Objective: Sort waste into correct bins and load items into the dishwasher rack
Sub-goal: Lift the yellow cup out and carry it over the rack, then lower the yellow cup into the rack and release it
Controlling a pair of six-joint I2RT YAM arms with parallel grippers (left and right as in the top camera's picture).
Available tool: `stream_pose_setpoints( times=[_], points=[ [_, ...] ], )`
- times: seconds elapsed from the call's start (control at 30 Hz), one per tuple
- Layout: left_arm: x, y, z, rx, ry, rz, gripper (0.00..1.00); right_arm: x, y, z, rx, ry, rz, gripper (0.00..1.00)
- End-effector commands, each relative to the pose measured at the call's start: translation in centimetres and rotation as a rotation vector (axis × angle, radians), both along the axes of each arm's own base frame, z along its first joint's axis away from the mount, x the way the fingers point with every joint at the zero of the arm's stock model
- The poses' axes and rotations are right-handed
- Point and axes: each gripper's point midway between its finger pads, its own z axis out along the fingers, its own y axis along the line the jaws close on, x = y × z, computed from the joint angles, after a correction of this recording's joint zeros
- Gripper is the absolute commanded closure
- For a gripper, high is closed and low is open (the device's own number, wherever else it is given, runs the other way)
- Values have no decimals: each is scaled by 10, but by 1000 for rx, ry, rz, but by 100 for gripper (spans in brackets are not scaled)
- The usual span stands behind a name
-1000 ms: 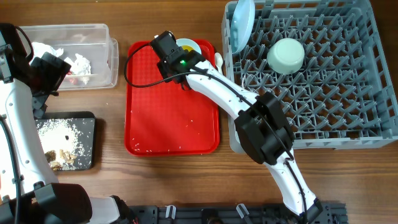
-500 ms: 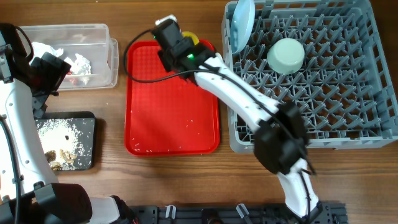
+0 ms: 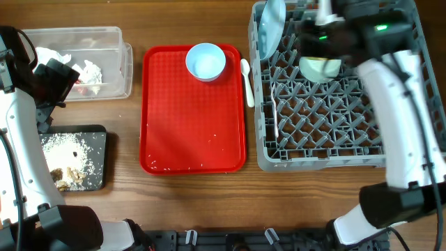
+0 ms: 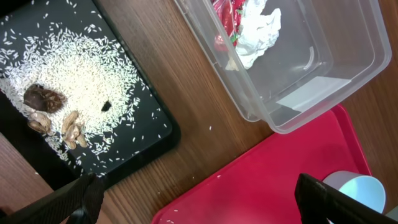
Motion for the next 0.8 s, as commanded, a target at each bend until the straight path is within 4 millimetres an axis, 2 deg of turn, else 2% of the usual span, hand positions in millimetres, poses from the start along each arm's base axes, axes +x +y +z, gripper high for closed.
stream_pose_setpoints(
  times=[0.0, 0.1, 0.17, 0.27, 0.33, 0.43, 0.53, 0.63, 0.77],
  points=[
    [-1, 4, 0, 12, 3, 13, 0, -3, 6, 27, 321, -61, 231, 96],
    [-1, 4, 0, 12, 3, 13, 0, -10, -6, 35, 497, -70, 278, 96],
    [-1, 4, 0, 12, 3, 13, 0, -30, -4, 33, 625, -30, 337, 96],
    [-1, 4, 0, 12, 3, 13, 0, -54, 3, 15, 702, 42, 401, 96],
    [-1, 4, 0, 12, 3, 13, 0, -64, 6, -12, 737, 111, 398, 96],
    [-1, 4, 0, 12, 3, 13, 0, -60, 3, -40, 771, 142, 350, 96],
    [-1, 4, 0, 12, 3, 13, 0, -55, -5, -70, 881, 165, 271, 96],
    [-1, 4, 0, 12, 3, 13, 0, -53, -8, -78, 978, 125, 274, 96],
    [-1, 4, 0, 12, 3, 13, 0, -45, -22, -87, 1017, 111, 220, 96]
  ],
)
